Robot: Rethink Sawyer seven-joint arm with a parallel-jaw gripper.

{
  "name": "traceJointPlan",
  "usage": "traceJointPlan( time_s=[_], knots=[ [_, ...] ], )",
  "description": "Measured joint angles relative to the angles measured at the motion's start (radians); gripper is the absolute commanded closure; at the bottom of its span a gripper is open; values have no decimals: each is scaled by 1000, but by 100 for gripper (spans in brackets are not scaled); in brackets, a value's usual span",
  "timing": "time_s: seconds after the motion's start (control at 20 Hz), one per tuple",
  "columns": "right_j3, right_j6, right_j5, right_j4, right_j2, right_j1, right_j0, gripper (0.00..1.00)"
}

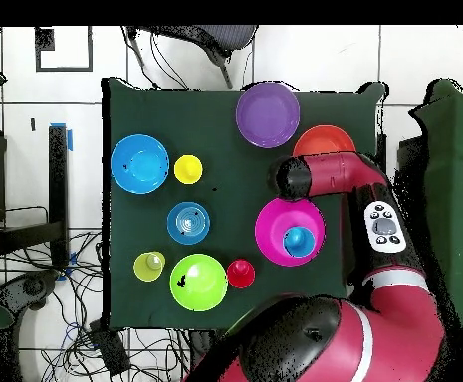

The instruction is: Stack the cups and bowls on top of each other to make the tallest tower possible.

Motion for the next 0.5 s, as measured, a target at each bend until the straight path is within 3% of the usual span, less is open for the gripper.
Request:
traceJointPlan(
  time_s=[0.5],
  knots=[
    [-12, 0, 0, 0, -21, 1, -1, 100]
  ],
)
